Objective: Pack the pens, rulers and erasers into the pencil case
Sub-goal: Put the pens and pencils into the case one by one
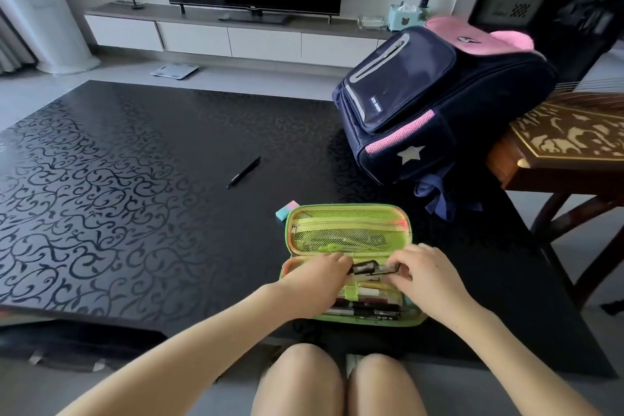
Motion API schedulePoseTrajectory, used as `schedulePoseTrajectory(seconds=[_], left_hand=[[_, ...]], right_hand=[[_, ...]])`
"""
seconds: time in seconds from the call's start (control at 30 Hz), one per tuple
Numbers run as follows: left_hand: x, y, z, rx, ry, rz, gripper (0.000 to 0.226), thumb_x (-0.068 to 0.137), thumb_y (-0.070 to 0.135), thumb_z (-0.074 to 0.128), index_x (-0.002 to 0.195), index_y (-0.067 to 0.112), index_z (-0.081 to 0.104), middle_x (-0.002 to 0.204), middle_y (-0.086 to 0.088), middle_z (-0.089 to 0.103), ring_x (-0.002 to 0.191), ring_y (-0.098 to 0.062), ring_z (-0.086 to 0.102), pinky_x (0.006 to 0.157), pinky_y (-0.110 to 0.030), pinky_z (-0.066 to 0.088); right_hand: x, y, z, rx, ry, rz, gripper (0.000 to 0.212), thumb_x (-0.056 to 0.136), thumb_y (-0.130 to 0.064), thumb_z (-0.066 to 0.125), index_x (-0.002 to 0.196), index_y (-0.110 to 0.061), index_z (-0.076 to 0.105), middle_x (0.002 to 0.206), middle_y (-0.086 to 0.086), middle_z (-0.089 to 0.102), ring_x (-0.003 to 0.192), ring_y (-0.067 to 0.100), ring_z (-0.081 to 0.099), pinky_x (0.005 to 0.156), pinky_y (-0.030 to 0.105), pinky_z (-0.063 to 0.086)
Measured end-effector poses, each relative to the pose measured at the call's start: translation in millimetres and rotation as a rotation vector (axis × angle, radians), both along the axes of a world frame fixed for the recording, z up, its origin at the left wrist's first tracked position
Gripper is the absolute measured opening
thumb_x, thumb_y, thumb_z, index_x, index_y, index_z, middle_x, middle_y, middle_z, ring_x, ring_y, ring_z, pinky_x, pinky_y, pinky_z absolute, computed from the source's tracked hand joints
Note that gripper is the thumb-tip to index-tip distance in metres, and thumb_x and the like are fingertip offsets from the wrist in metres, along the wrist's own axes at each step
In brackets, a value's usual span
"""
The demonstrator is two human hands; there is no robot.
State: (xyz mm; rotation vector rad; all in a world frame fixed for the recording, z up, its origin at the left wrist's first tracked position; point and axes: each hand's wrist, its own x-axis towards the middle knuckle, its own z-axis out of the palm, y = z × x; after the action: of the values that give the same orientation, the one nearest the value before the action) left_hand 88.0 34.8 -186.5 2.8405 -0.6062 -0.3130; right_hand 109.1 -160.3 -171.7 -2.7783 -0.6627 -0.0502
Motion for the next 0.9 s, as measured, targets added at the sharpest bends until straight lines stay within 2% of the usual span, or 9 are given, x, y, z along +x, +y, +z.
schedulePoseTrajectory(seconds=[0.07, 0.2, 0.3, 0.47, 0.53, 0.6, 0.7, 0.8, 0.9], left_hand=[[-1, -5, -6, -0.005, 0.021, -0.021, 0.017, 0.099, 0.019, 0.038, 0.106, 0.007, 0.047, 0.107, -0.008, 0.051, 0.095, -0.025, 0.051, 0.059, -0.027, 0.031], [3, 4, -8, -0.139, 0.115, 0.073, 0.024, 0.097, 0.026, 0.04, 0.096, 0.005, 0.053, 0.104, -0.01, 0.053, 0.093, -0.027, 0.053, 0.079, -0.04, 0.045], [10, 14, -7, -0.279, 0.16, 0.183, 0.026, 0.095, 0.021, 0.046, 0.088, -0.001, 0.058, 0.096, -0.011, 0.054, 0.083, -0.029, 0.054, 0.076, -0.045, 0.048], [22, 13, -7, -0.329, 0.183, 0.248, 0.028, 0.094, 0.017, 0.049, 0.069, 0.006, 0.051, 0.083, -0.009, 0.051, 0.067, -0.022, 0.045, 0.062, -0.033, 0.039], [24, 11, -7, -0.353, 0.17, 0.207, 0.02, 0.091, 0.013, 0.052, 0.076, 0.001, 0.055, 0.082, -0.014, 0.053, 0.071, -0.023, 0.045, 0.066, -0.035, 0.041], [24, 8, -7, -0.353, 0.164, 0.176, 0.013, 0.09, 0.009, 0.053, 0.09, 0.003, 0.064, 0.092, -0.013, 0.059, 0.08, -0.019, 0.047, 0.077, -0.032, 0.042], [24, 7, -9, -0.357, 0.151, 0.175, 0.029, 0.092, 0.007, 0.051, 0.118, 0.013, 0.062, 0.118, -0.001, 0.058, 0.103, -0.015, 0.053, 0.083, -0.017, 0.037], [23, 15, -6, -0.433, 0.15, 0.209, 0.032, 0.092, 0.004, 0.046, 0.118, 0.014, 0.063, 0.123, 0.0, 0.058, 0.108, -0.015, 0.055, 0.088, -0.02, 0.044], [28, 35, 2, -0.478, 0.045, 0.331, 0.029, 0.092, 0.007, 0.047, 0.108, 0.018, 0.068, 0.115, 0.005, 0.062, 0.094, -0.015, 0.061, 0.083, -0.026, 0.05]], right_hand=[[-2, -5, -8, -0.055, 0.042, 0.024, 0.018, 0.081, -0.031, 0.068, 0.097, -0.022, 0.069, 0.078, -0.015, 0.046, 0.078, 0.01, 0.039, 0.073, 0.023, 0.028], [-3, -10, -18, -0.043, 0.1, 0.028, 0.032, 0.078, -0.042, 0.068, 0.103, -0.022, 0.065, 0.089, -0.013, 0.05, 0.088, 0.01, 0.039, 0.078, 0.024, 0.033], [-1, -10, -18, 0.012, 0.139, 0.032, 0.032, 0.078, -0.04, 0.069, 0.104, -0.023, 0.065, 0.083, -0.02, 0.044, 0.086, 0.007, 0.038, 0.073, 0.02, 0.031], [-6, -8, -21, 0.146, 0.267, 0.014, 0.013, 0.081, -0.029, 0.069, 0.094, -0.027, 0.069, 0.079, -0.018, 0.053, 0.082, 0.001, 0.045, 0.069, 0.015, 0.036], [-8, -5, -22, 0.165, 0.226, 0.028, 0.013, 0.079, -0.03, 0.07, 0.092, -0.027, 0.071, 0.082, -0.014, 0.057, 0.083, 0.003, 0.046, 0.073, 0.018, 0.038], [-10, 0, -23, 0.168, 0.205, 0.052, 0.016, 0.079, -0.032, 0.07, 0.094, -0.027, 0.072, 0.086, -0.01, 0.059, 0.087, 0.008, 0.048, 0.077, 0.022, 0.042], [-11, 4, -21, 0.187, 0.227, 0.076, 0.019, 0.079, -0.035, 0.069, 0.096, -0.028, 0.071, 0.088, -0.009, 0.061, 0.089, 0.01, 0.048, 0.079, 0.025, 0.042], [-6, 4, -16, 0.233, 0.216, 0.052, 0.016, 0.082, -0.033, 0.066, 0.096, -0.028, 0.071, 0.087, -0.011, 0.061, 0.091, 0.007, 0.049, 0.079, 0.021, 0.041], [4, 6, -7, 0.272, 0.177, 0.026, 0.014, 0.084, -0.03, 0.064, 0.096, -0.026, 0.07, 0.088, -0.014, 0.062, 0.091, 0.006, 0.051, 0.081, 0.022, 0.041]])
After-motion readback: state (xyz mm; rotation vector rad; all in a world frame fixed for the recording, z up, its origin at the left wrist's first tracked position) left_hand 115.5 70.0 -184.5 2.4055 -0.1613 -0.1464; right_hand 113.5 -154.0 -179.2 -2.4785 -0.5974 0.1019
